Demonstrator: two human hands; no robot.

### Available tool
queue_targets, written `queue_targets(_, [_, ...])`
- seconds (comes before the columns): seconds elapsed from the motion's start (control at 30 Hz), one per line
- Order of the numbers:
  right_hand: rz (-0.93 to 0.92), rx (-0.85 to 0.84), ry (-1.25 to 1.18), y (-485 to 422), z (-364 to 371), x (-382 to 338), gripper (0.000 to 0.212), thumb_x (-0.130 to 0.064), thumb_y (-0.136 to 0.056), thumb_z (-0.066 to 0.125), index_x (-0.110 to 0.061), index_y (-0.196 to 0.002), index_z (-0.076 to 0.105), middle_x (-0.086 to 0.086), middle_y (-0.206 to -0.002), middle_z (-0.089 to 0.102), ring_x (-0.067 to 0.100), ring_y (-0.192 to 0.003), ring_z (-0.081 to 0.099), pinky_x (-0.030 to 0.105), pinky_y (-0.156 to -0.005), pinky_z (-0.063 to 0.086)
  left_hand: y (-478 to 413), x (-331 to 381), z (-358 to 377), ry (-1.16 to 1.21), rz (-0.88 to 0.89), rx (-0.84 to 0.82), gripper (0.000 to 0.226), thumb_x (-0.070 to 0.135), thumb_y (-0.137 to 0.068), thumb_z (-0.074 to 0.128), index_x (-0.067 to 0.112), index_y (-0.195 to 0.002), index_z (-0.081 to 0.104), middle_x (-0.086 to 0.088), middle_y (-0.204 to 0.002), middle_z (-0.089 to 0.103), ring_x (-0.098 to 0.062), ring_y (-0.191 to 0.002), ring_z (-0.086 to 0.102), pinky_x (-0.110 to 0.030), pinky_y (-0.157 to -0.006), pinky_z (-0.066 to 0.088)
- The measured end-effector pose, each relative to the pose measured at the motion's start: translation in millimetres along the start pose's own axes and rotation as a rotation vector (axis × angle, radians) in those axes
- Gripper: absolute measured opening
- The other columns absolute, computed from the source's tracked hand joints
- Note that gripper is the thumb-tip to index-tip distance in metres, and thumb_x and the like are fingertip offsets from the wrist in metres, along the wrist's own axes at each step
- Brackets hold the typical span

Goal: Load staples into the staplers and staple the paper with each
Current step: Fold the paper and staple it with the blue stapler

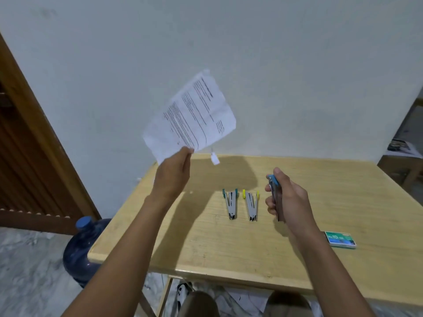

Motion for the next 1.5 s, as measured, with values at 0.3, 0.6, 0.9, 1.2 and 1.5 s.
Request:
queue_targets(0.3, [0.174,-0.012,0.172,-7.1,19.5,20.0,0.054,-0.070,-0.079,0.062,-0.023,-0.106,0.062,-0.005,-0.106,0.070,0.005,-0.054,0.042,0.022,-0.047,0.033,78.6,43.9,27.9,0.087,0.032,-0.165,0.034,0.032,-0.086,0.041,0.004,-0.089,0.062,-0.012,-0.072,0.063,-0.032,-0.066,0.056,-0.040,-0.060,0.051])
queue_targets(0.6, [0.136,0.162,0.123,-7.2,15.6,37.2,0.031,-0.047,-0.089,0.066,-0.019,-0.102,0.064,-0.008,-0.085,0.069,0.001,-0.054,0.055,0.022,-0.052,0.037,98.4,46.1,42.8,0.055,-0.033,-0.298,0.018,0.029,-0.077,0.065,0.019,-0.092,0.065,0.007,-0.082,0.070,-0.017,-0.077,0.064,-0.033,-0.068,0.051])
queue_targets(0.9, [-0.029,0.086,0.288,-9.1,24.0,29.0,0.010,-0.018,-0.093,0.062,-0.028,-0.095,0.059,-0.004,-0.094,0.071,0.016,-0.085,0.069,0.039,-0.070,0.059,89.2,68.4,49.6,0.168,-0.027,-0.358,0.047,0.046,-0.080,0.060,0.026,-0.122,0.058,0.013,-0.119,0.065,-0.011,-0.111,0.058,-0.035,-0.092,0.049])
queue_targets(1.2, [0.057,0.004,-0.020,-2.1,22.8,17.5,0.020,-0.026,-0.092,0.068,-0.018,-0.110,0.066,-0.002,-0.091,0.073,0.011,-0.062,0.057,0.023,-0.051,0.042,88.4,41.4,46.2,0.247,-0.254,-0.218,0.072,0.036,-0.075,0.074,0.036,-0.139,0.040,0.018,-0.142,0.049,-0.007,-0.129,0.049,-0.039,-0.098,0.050])
queue_targets(1.5, [0.129,-0.102,-0.071,0.2,34.5,23.6,0.013,-0.028,-0.091,0.069,-0.017,-0.097,0.066,-0.009,-0.060,0.060,0.006,-0.040,0.034,0.020,-0.041,0.029,59.4,33.2,1.0,0.496,-0.403,0.237,0.035,0.016,-0.090,0.061,0.021,-0.124,0.068,0.008,-0.122,0.070,-0.012,-0.118,0.062,-0.043,-0.097,0.052])
Point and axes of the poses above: each hand's wrist, its own y-axis away from the middle knuckle, its own z-axis out of the palm, x = y × z, the point moved 4 cm from there along -y, towards the middle knuckle
